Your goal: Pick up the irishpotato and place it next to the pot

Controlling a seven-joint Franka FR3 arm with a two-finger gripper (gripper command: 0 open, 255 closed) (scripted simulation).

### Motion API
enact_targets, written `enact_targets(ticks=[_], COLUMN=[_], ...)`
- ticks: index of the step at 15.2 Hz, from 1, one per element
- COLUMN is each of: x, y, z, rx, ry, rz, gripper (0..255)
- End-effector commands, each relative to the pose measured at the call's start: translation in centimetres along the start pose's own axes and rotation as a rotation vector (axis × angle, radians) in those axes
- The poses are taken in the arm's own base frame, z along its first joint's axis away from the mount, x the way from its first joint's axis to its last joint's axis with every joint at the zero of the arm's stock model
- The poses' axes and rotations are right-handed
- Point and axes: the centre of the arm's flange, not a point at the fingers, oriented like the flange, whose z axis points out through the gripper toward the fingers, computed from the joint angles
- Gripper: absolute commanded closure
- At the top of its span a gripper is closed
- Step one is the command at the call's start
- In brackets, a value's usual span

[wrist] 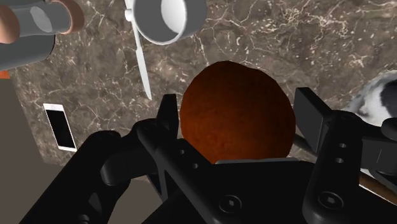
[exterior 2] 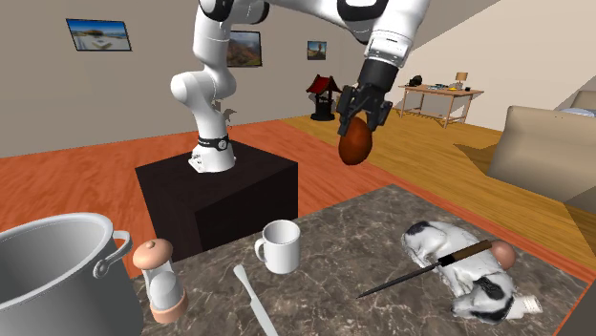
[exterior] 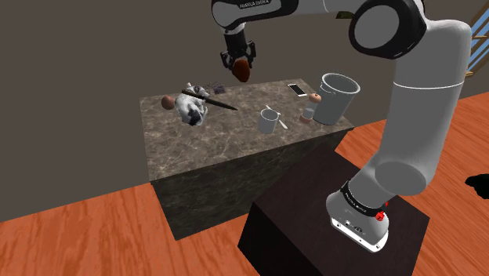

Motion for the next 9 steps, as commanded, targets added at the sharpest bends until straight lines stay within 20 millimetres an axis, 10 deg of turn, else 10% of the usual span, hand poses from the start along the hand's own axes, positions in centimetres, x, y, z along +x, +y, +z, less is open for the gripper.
enact_targets(ticks=[1, 9], x=[-0.3, -3.2], y=[1.4, 11.0], z=[-0.1, 3.2], rx=[0.0, 0.0], ry=[0.0, 0.0], rz=[0.0, 0.0], gripper=[255, 255])
